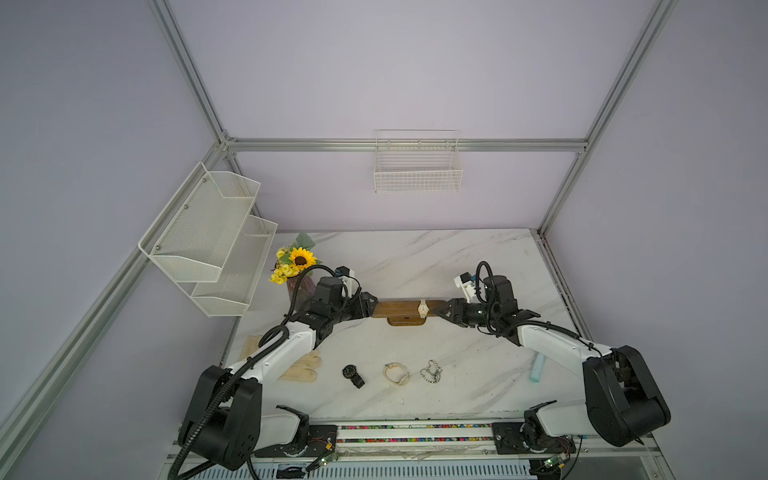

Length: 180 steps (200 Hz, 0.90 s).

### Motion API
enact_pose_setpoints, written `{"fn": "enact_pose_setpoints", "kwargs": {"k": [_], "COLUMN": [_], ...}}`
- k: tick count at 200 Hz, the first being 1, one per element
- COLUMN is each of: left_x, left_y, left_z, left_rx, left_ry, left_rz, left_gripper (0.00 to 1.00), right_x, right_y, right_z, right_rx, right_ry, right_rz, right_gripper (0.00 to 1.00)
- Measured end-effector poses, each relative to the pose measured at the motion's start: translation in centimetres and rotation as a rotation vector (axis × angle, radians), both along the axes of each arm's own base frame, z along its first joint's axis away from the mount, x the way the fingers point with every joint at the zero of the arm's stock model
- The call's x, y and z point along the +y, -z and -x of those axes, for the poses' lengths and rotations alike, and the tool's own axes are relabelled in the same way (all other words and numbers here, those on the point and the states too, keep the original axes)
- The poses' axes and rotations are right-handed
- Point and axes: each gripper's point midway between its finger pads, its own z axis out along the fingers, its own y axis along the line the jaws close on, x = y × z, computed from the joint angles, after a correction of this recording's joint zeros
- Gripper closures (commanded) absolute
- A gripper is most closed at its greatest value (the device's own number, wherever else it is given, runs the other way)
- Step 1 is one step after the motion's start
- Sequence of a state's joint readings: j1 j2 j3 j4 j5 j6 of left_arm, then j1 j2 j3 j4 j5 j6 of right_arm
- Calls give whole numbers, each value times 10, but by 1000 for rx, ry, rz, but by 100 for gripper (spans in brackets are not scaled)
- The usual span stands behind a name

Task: Place watch on stand
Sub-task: Place the watch on the stand.

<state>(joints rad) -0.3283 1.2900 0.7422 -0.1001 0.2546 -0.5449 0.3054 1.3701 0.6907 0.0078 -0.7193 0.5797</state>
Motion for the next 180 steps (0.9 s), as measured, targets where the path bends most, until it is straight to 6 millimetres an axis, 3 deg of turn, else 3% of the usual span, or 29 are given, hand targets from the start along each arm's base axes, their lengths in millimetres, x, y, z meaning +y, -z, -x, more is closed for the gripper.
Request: {"fn": "enact_pose_setpoints", "kwargs": {"k": [28, 59, 115, 157, 180], "left_x": [0, -1, -6, -8, -8], "left_y": [-7, -12, -16, -15, -16], "left_z": [3, 6, 11, 13, 14], "left_rx": [-15, -23, -23, -15, -14], "left_ry": [7, 22, 51, 67, 70], "left_rz": [2, 11, 28, 38, 40], "left_gripper": [31, 33, 33, 33, 33], "right_x": [-1, 11, 49, 64, 57], "right_y": [-3, -1, 29, 38, 45], "right_z": [16, 42, 98, 119, 125], "right_rx": [-9, -14, 25, 26, 41], "right_ry": [0, -34, -136, -154, -123], "right_rz": [38, 85, 198, 251, 270], "right_gripper": [71, 75, 75, 73, 71]}}
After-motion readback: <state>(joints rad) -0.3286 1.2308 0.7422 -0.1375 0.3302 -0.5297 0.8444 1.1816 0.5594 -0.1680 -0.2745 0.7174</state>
